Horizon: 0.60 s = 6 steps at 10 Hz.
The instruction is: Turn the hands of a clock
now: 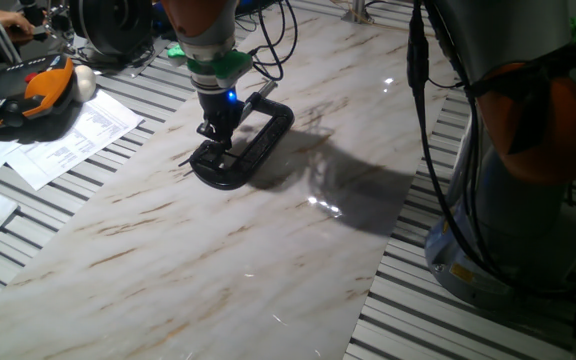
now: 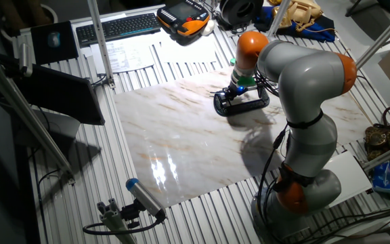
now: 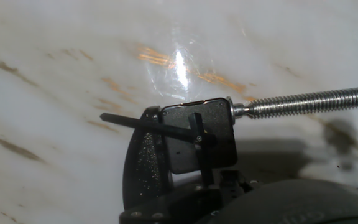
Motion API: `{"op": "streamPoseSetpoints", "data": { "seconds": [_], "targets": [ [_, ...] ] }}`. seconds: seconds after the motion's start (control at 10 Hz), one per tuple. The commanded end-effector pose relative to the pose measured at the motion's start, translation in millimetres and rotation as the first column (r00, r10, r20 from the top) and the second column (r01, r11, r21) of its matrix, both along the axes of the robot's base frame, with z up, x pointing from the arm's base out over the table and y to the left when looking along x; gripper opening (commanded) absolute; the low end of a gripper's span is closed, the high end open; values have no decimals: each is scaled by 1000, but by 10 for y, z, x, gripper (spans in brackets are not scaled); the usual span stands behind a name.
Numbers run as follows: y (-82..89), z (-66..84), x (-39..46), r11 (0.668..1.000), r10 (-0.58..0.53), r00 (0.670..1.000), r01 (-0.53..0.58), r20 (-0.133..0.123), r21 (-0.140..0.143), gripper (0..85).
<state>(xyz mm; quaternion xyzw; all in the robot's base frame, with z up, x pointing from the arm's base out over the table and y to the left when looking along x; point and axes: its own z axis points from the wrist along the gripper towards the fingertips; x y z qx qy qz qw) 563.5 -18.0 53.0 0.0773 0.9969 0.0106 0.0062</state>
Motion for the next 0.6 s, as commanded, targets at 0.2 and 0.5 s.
{"op": "streamPoseSetpoints", "data": {
  "seconds": [0.2,0.5],
  "targets": [
    [14,-28,-2,1000,-3,1000,3,0,8,0],
    [37,-31,-4,1000,-4,1000,4,-1,9,0]
  ]
}}
